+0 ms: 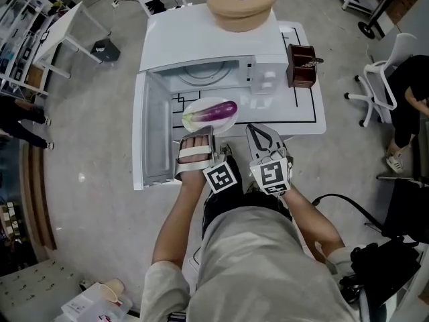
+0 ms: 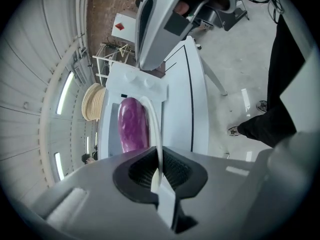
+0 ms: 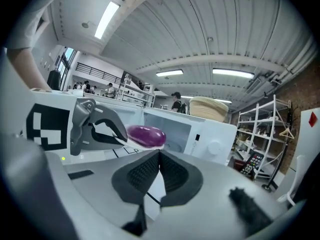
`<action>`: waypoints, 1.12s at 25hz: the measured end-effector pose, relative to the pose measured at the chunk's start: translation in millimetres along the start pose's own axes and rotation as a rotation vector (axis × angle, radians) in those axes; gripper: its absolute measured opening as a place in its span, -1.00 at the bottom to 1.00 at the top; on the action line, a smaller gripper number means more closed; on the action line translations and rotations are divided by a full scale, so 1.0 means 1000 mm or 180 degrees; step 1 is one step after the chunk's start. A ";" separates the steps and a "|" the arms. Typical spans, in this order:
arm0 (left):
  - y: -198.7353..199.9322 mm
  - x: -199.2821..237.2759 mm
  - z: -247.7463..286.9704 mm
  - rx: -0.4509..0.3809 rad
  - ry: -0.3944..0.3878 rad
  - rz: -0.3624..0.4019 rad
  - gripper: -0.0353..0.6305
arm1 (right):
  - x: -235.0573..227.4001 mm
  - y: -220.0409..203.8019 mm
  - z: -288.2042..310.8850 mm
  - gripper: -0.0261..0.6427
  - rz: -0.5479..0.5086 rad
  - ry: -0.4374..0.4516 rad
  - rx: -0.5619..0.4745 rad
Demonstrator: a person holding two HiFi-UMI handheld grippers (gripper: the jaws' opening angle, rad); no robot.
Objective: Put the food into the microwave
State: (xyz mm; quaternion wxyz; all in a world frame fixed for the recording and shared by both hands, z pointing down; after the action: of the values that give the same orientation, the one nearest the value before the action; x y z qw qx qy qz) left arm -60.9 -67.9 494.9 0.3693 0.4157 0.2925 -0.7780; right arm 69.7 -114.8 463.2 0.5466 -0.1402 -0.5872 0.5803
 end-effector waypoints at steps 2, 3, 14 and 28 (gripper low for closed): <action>0.000 0.004 0.008 0.0023 0.0040 0.0014 -0.81 | -0.001 -0.002 0.005 -0.89 0.0036 0.0003 -0.0027; 0.001 0.005 0.012 0.0028 0.0048 0.0010 -0.81 | -0.003 -0.004 0.008 -0.89 0.0032 0.0001 -0.0026; 0.008 0.012 0.057 0.0022 0.0103 0.0017 -0.81 | -0.016 -0.015 0.042 -0.89 0.0046 -0.0028 -0.0104; 0.011 0.043 0.124 0.0040 0.0192 0.0115 -0.81 | -0.027 -0.016 0.091 -0.89 0.0099 -0.0021 -0.0087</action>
State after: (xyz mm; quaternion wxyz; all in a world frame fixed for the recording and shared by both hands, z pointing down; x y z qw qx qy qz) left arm -121.8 -182.4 516.2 0.3716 0.4465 0.2910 -0.7602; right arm 14.0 -188.7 488.1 0.5336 -0.1549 -0.5946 0.5812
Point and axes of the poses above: the fingertips, and each gripper's own axes: z forward along the fingers, x to its left, y out of its top, the point moved 8 cm from there along -z, backward along the fingers, and after that the axes turned 14 degrees about -z, right-handed, at the moved point
